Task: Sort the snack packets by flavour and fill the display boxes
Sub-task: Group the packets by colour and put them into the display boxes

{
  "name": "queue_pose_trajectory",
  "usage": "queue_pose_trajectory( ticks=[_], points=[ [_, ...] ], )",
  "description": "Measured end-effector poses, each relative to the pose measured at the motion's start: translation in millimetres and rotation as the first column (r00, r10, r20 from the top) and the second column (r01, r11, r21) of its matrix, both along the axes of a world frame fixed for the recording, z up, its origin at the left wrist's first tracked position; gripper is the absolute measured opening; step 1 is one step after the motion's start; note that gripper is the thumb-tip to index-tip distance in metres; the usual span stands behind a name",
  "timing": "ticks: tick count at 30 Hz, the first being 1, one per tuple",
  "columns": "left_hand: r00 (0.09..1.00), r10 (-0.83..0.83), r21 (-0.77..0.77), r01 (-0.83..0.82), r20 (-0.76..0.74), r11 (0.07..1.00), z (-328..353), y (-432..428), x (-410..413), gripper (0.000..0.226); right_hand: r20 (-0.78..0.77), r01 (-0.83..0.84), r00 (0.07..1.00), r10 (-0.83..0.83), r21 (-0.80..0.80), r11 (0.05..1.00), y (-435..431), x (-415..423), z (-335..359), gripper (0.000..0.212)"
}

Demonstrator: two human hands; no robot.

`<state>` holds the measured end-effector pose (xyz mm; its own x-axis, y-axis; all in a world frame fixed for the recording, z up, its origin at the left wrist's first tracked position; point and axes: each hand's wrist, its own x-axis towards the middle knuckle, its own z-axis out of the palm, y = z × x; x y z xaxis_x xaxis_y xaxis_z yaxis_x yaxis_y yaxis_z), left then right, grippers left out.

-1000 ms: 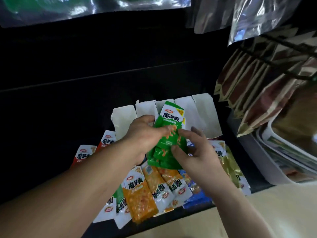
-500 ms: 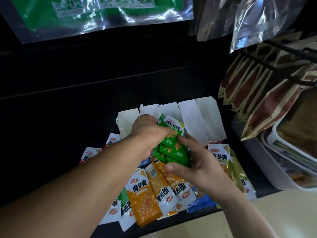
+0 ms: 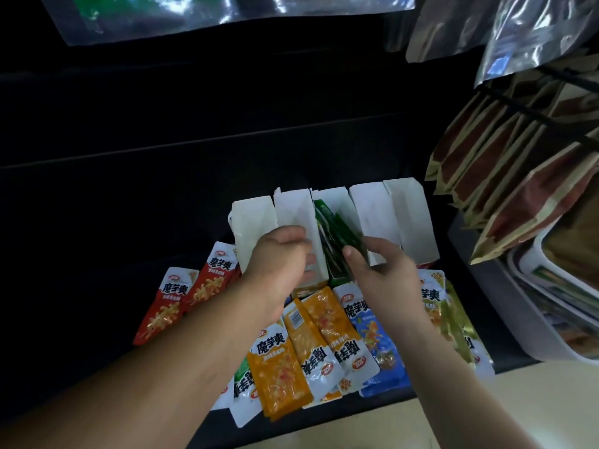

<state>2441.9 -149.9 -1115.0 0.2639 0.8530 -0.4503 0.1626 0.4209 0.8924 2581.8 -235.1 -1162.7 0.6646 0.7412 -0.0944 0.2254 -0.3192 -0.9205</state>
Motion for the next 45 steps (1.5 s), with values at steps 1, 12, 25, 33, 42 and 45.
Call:
queue_pose_trajectory(
  ticks=[1,12,25,33,42,45],
  points=[
    [1.000,-0.012,0.025,0.012,-0.022,1.000,-2,-2,-3,0.028,0.020,0.010,1.000,-0.010,-0.015,1.000,-6,-1,0,0.038],
    [0.989,-0.054,0.122,0.071,-0.137,0.990,-18,-31,-88,0.017,0.070,-0.328,0.941,0.331,-0.051,0.943,-49,-89,-17,0.019],
    [0.354,-0.190,0.265,0.887,-0.916,0.377,-144,-118,-200,0.058,0.609,-0.426,0.304,0.733,-0.601,0.676,-71,-116,-84,0.047],
    [0.326,-0.096,0.255,0.863,-0.940,0.435,-144,-123,-205,0.058,0.638,-0.364,0.403,0.656,-0.546,0.755,-69,-103,-90,0.046],
    [0.426,-0.055,0.347,0.798,-0.903,0.493,-141,-128,-213,0.044,0.668,-0.401,0.157,0.728,-0.630,0.665,-63,-131,-86,0.031],
    [0.438,0.018,0.356,0.706,-0.899,0.612,-147,-117,-226,0.047,0.710,-0.452,0.161,0.686,-0.565,0.690,-61,-135,-87,0.034]
  ],
)
